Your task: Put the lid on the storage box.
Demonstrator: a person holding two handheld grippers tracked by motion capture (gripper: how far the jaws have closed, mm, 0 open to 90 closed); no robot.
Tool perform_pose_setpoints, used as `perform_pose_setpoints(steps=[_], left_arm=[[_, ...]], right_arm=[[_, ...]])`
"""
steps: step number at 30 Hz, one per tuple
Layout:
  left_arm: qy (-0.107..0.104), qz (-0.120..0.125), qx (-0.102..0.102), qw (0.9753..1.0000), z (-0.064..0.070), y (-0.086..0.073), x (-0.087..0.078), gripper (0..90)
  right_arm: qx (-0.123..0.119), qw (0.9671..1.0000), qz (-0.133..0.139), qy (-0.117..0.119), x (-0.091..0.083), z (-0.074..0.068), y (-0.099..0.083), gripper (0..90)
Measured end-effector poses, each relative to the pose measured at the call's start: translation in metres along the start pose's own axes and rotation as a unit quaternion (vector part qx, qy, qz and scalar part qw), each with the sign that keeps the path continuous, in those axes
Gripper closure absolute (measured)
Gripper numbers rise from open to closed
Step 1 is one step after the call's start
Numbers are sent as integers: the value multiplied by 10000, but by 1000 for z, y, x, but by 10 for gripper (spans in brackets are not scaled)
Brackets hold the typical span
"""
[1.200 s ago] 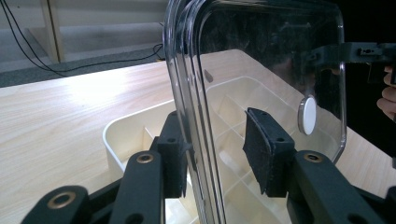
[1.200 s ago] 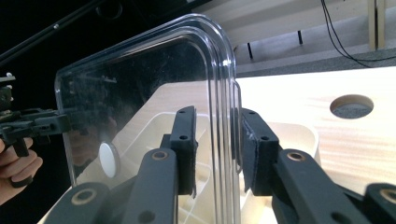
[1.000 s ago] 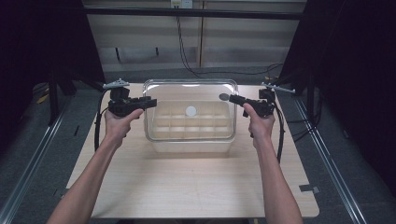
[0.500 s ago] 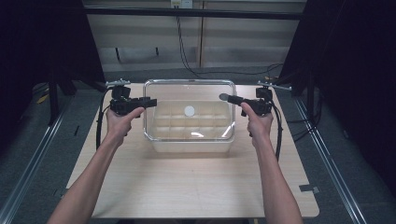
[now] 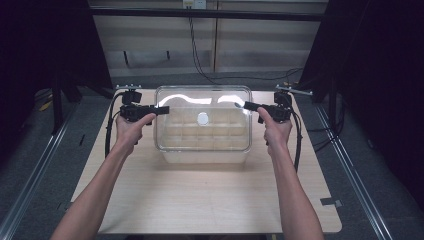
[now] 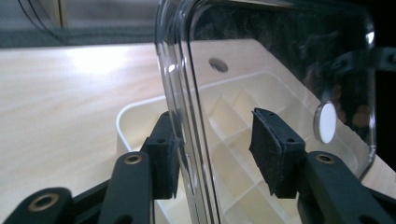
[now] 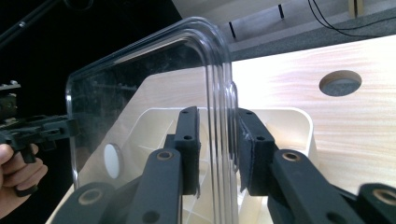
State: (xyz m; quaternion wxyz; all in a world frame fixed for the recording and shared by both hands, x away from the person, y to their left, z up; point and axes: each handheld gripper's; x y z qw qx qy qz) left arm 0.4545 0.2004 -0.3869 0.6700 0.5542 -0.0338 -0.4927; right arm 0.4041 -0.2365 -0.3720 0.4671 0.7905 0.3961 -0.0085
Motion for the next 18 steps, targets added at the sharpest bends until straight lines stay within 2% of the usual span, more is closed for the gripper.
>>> perform_pose_setpoints(steps=[4,6,7,8,10,18], left_arm=[[13,-50,-28,10000,-1,-4,4,527],[63,-69,17,10000,2,-4,7,532],[63,-69,17,10000,2,-4,7,534],[90,-117,103,9998,2,-3,9,533],[90,-133,106,9998,1,-3,10,528],[162,-186,99,9996,-5,-6,18,514]], right_arm=[[-141,9998,-71,-133,1,-1,0,722],[-4,9999,-75,-77,4,10,-3,717],[18,9999,-80,-81,6,13,-4,713],[14,9999,-74,-74,7,15,-6,710],[29,10000,-50,-34,10,20,-8,707],[44,10000,-43,-56,21,30,-12,690]])
Point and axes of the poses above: each handheld gripper's, and its own axes: x roughly forward along the jaws, y roughly out of its top, z roughly to its right, and after that the axes turned 3 degrees about y, right-handed
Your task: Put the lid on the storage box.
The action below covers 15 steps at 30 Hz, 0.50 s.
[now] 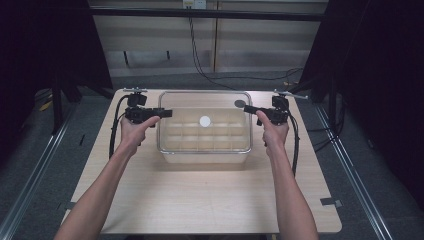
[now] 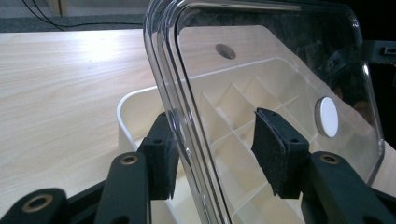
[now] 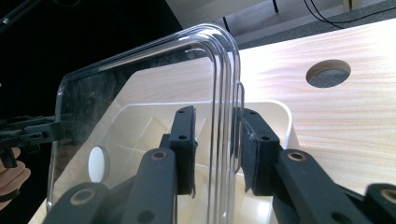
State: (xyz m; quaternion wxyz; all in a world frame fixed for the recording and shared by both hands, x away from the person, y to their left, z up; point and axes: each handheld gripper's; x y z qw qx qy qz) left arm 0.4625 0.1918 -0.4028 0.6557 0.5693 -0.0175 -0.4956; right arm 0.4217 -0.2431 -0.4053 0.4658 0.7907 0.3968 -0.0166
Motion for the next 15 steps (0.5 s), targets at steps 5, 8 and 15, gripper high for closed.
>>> perform_pose_setpoints(steps=[5,8,15], left_arm=[[66,-51,63,9999,-1,-3,4,482],[86,-123,120,9998,0,-4,5,467],[7,-249,50,9997,-5,-13,10,453]], right_arm=[[34,10000,-1,-59,7,5,-4,664],[53,10000,-29,-71,10,7,-5,660],[201,9996,-191,-13,16,16,-7,656]])
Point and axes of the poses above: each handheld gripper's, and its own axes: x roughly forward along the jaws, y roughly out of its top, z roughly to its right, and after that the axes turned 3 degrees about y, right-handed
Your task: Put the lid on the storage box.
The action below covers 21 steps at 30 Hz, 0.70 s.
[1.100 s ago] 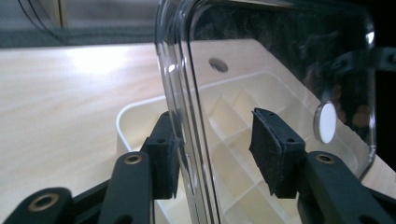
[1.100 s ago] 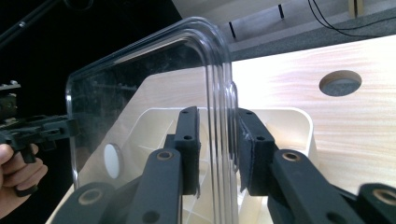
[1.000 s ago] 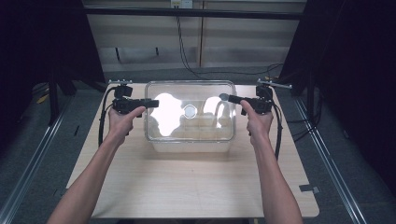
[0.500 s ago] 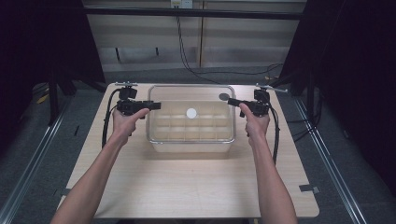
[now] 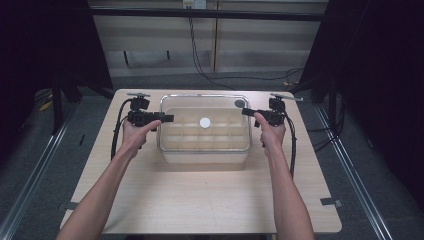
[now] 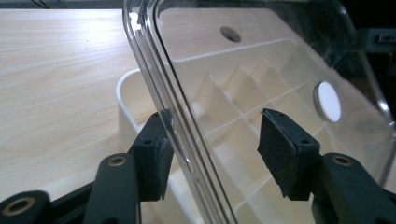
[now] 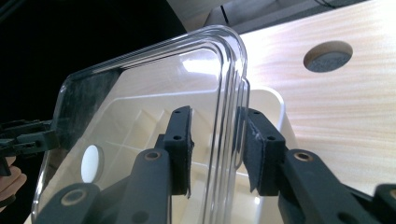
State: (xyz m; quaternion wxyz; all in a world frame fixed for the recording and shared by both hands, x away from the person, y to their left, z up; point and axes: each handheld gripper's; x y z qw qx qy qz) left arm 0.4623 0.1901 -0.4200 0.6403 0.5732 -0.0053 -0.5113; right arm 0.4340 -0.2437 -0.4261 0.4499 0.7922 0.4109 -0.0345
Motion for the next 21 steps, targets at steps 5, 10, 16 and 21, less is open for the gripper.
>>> perform_pose_setpoints(steps=[5,10,16,21], left_arm=[[-28,-65,-28,10000,-3,-3,2,451],[-24,-102,-140,9998,-5,-6,7,440],[-5,-163,-162,9997,-7,-7,10,433],[-5,-151,-131,9998,-7,-8,11,427]], right_arm=[[33,10000,-65,-62,5,3,-2,641],[-46,9998,-55,-203,10,4,-6,613],[-32,9996,-41,-262,15,7,-11,599],[-54,9996,-78,-277,16,9,-13,587]])
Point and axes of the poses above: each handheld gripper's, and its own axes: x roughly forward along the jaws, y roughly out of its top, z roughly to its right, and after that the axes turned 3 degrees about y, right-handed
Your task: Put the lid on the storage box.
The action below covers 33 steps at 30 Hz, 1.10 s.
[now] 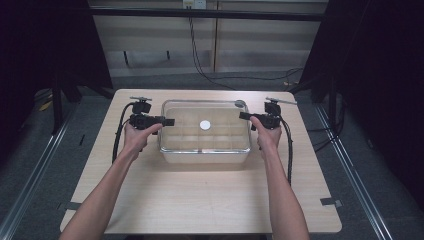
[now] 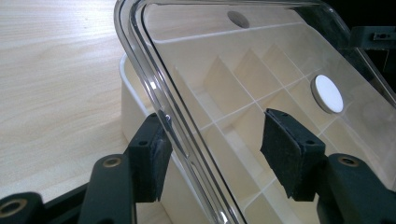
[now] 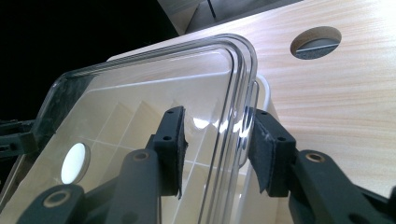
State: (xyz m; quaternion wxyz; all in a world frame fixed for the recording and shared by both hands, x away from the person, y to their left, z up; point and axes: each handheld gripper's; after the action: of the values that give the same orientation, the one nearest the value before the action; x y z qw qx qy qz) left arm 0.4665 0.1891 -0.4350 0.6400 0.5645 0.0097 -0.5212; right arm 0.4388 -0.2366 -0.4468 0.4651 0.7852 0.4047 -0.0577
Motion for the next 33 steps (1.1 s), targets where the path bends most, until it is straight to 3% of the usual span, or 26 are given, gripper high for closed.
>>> perform_pose_setpoints(steps=[4,6,11,14,19,24,25,29,33], left_arm=[[65,-31,96,9999,1,0,0,420],[169,-161,177,9996,0,-1,2,413],[161,-154,82,9997,-2,-6,5,408],[224,-198,129,9995,-3,-8,7,406],[198,-159,131,9996,-4,-9,7,405],[153,-103,110,9998,-2,-14,5,393],[132,-91,141,9998,-2,-16,5,368],[158,-53,106,9998,-3,-20,-3,332],[238,21,218,9995,0,-22,-15,321]], right_arm=[[-92,10000,-1,-36,0,-1,0,572],[-154,9998,-18,-85,0,-1,0,568],[-204,9996,-32,-173,1,0,-1,571],[-348,9980,-228,-469,5,0,-4,537],[-184,9992,-64,-353,7,5,-9,549],[-367,9980,-96,-502,6,1,-8,484],[-473,9982,-111,-363,5,1,-10,420],[-613,9974,-137,-366,2,-1,-13,366],[-710,9970,3,-311,-10,-5,-12,328]])
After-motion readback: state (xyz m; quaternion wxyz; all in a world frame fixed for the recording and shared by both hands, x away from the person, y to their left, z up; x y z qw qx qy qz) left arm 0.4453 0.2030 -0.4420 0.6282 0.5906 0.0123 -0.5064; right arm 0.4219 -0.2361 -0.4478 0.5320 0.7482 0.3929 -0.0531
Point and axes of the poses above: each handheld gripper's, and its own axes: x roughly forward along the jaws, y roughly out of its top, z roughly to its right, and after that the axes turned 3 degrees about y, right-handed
